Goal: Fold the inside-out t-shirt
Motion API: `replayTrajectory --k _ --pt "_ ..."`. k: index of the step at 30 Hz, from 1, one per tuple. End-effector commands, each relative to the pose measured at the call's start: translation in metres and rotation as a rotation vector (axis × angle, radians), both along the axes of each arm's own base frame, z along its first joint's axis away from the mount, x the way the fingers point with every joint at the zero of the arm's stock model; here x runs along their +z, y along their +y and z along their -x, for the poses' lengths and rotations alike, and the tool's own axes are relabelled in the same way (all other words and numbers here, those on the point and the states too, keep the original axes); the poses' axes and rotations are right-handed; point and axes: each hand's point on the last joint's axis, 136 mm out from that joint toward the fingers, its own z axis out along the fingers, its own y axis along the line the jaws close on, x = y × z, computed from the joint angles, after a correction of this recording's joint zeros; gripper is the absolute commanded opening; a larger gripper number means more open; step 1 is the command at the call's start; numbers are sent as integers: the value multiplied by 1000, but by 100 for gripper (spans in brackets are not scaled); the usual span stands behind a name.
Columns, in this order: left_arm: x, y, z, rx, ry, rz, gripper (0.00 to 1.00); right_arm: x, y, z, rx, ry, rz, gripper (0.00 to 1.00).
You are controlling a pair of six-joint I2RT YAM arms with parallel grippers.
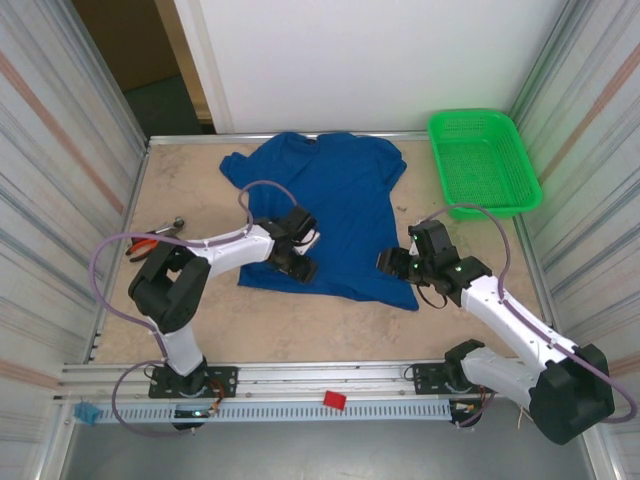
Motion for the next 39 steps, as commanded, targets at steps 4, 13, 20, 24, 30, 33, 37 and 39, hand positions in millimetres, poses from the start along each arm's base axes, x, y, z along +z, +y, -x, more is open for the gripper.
replayTrajectory --k 4,13,20,24,30,33,37,39 --pt "22 -7 26 -33 0 45 6 0 -1 3 -19 8 -2 57" --pt "32 -7 109 -19 91 161 4 -7 12 5 14 22 -12 57" --pt "53 7 88 155 -70 231 34 -24 46 -6 102 43 17 58" --pt "74 26 53 284 -138 242 48 -37 78 -16 299 27 201 57" --pt "94 64 26 441 -172 306 58 -58 115 -18 507 37 337 57" --pt "98 74 19 468 -173 324 62 -71 124 -15 547 66 344 56" --pt "89 82 13 487 -144 320 67 -89 126 -10 569 113 353 50" --pt "79 85 8 495 -124 307 69 -94 127 -9 575 127 352 45"
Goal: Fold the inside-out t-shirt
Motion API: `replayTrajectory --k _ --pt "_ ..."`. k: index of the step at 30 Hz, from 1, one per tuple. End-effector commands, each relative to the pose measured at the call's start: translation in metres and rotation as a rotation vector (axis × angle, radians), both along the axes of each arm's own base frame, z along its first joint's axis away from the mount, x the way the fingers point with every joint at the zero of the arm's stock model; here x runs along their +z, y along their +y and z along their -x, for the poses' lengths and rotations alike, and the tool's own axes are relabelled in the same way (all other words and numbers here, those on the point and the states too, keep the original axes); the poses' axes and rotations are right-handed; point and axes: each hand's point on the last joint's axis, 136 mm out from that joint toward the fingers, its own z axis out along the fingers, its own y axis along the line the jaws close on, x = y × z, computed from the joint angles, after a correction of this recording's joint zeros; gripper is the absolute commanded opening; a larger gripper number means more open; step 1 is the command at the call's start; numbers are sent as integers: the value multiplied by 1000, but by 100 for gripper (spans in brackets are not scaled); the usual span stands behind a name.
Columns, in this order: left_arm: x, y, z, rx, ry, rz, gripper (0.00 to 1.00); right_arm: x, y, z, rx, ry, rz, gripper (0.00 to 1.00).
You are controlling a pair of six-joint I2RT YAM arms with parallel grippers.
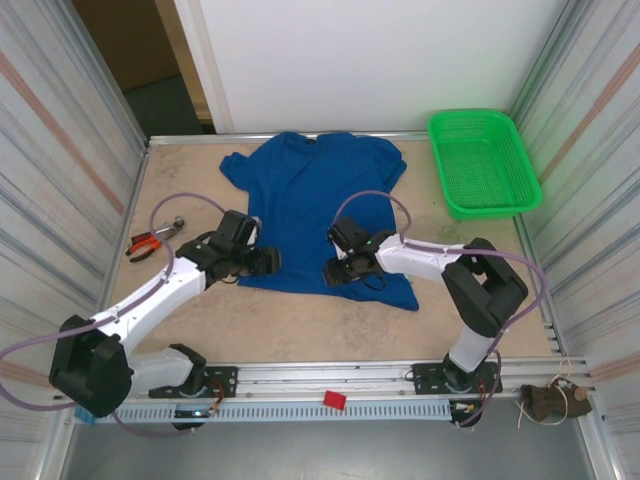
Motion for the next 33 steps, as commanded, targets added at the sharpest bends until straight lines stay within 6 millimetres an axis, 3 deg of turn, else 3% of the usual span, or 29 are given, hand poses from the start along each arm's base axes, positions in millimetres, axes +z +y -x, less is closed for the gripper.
replayTrajectory --k 1,4,9,13,21,24,26,27,28,29,33 --pt "-7 0 -9 -13 27 -2 70 -7 1 6 40 31 22 40" --pt "-24 13 -13 12 81 -91 70 -5 3 7 36 38 5 36" --pt "-42 29 -12 83 104 -130 72 8 2 9 28 23 -15 44" --pt "-48 39 -14 142 105 -135 74 36 -9 7 -16 -26 -44 48" --pt "-70 37 -16 157 158 -128 70 92 -52 5 -187 -137 -137 55" --pt "-77 35 -16 160 166 -123 53 115 -68 6 -254 -213 -155 70" --pt "-79 34 -18 156 164 -119 31 128 -79 6 -293 -280 -156 92" --pt "-78 33 -19 151 161 -118 18 134 -85 6 -319 -314 -158 99" --pt "-75 34 -19 150 156 -118 6 140 -91 4 -356 -342 -166 99" --pt "-71 34 -18 145 149 -116 0 144 -95 4 -374 -357 -179 99" --pt "-47 34 -4 136 110 -83 0 150 -100 3 -401 -355 -194 99"
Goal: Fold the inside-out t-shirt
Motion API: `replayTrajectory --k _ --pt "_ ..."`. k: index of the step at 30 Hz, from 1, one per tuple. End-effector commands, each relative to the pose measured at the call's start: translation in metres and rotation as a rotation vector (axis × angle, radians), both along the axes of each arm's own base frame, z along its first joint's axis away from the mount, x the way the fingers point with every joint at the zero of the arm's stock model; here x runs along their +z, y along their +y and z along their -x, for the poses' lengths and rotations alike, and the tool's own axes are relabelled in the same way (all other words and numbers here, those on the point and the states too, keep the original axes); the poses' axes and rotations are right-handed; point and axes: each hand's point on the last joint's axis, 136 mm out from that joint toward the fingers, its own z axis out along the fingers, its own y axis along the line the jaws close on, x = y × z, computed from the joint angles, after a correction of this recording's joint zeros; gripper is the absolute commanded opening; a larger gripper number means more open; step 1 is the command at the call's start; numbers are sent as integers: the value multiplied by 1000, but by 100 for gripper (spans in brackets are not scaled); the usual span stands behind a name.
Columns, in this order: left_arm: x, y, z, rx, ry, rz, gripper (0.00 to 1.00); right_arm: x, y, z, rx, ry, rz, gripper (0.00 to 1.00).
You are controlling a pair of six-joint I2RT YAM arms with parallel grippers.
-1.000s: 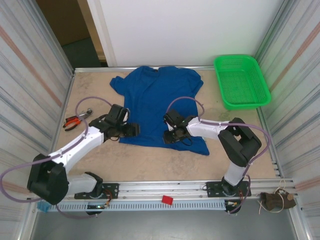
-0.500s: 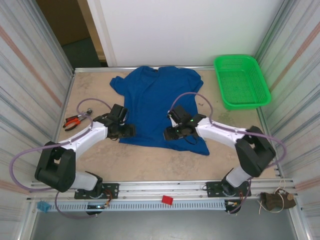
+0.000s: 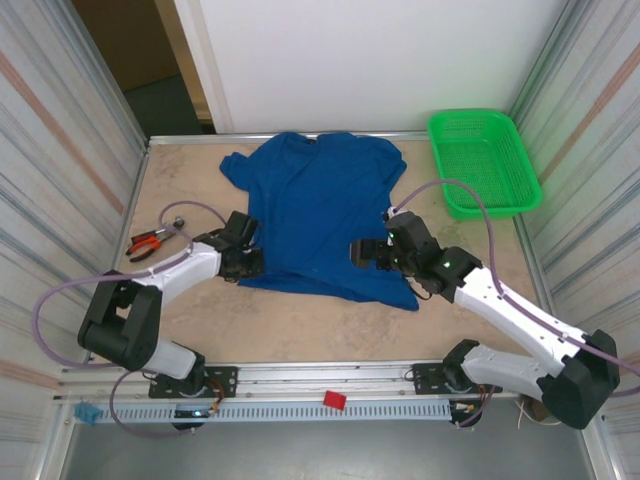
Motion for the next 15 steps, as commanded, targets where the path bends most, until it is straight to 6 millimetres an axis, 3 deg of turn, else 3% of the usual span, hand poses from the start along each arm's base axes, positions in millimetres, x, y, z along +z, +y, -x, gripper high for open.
replayTrajectory --k 1,4,7,8,9,10,12,15 --pt "25 3 18 3 -38 30 0 -5 -11 0 -55 32 19 99" --pt "34 3 46 5 -49 63 0 -8 -1 2 -8 31 -24 98" --pt "23 3 79 33 -24 110 3 -18 0 0 -20 50 -56 92" --pt "18 3 89 42 -12 123 12 -22 -1 1 -27 61 -56 90" --pt "8 5 100 56 10 128 31 -27 -2 0 -36 75 -49 88" --pt "2 7 109 68 17 139 38 -33 -3 1 -40 92 -41 87" --pt "-4 11 121 91 18 144 50 -43 -4 3 -51 131 -20 85" --pt "9 17 120 108 -50 143 61 -56 -1 5 -37 173 -9 84"
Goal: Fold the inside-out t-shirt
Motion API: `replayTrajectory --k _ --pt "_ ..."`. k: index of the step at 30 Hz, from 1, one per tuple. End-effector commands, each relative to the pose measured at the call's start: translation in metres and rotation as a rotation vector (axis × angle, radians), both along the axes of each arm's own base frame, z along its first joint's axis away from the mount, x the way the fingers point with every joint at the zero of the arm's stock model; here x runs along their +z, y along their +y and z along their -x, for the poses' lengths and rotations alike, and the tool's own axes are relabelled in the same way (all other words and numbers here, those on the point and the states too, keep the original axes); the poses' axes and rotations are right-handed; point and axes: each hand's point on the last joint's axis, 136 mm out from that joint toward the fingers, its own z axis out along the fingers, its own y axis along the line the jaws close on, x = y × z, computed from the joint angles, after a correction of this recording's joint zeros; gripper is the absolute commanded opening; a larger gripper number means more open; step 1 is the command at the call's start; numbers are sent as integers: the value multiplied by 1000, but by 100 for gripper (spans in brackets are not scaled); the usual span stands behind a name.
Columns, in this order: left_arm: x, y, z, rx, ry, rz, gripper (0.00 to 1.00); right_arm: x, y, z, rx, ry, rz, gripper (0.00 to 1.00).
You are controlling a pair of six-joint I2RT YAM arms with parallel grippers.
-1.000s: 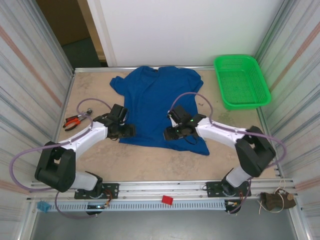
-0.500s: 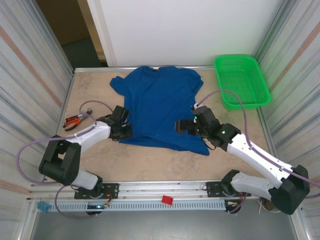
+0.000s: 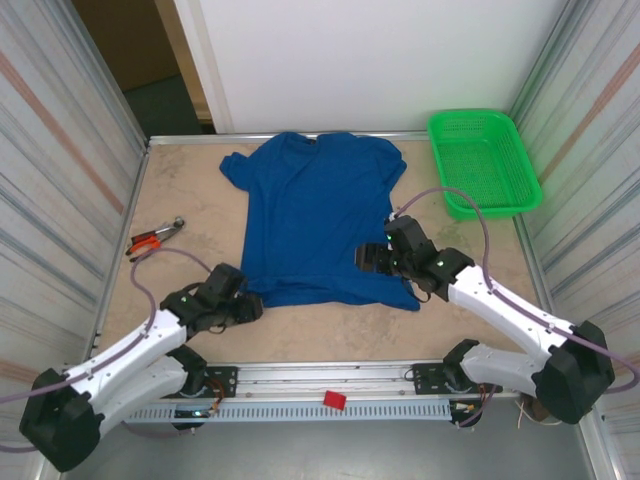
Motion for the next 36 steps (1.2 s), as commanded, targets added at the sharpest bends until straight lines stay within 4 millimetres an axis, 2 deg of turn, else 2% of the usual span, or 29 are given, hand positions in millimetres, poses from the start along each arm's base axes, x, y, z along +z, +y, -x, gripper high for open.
replayTrajectory --k 1,3,5,9,13,15,17,21,27,33,36 --pt "21 9 -7 79 -77 5 63 -17 3 4 -1 59 -5 83" --pt "41 6 -21 51 -146 -12 66 -25 6 4 19 78 17 81" --pt "58 -6 -39 -31 -204 -36 69 -35 6 3 31 100 45 79" --pt "77 -56 -82 -302 -237 -100 72 -46 3 4 26 128 71 77" --pt "69 -112 -106 -623 -200 -233 73 -42 -6 9 -8 125 53 77" --pt "56 -135 -108 -758 -155 -278 72 -42 -15 12 -46 136 33 77" --pt "42 -149 -108 -835 -114 -293 73 -39 -23 14 -82 143 4 77" --pt "23 -162 -107 -920 -73 -295 72 -32 -41 21 -146 137 -57 77" --pt "5 -163 -103 -970 -28 -299 72 -19 -57 27 -202 106 -146 77" --pt "-9 -164 -105 -976 -8 -317 72 -14 -58 29 -201 100 -171 76" --pt "-16 -165 -106 -980 7 -316 67 -10 -54 30 -190 102 -195 76"
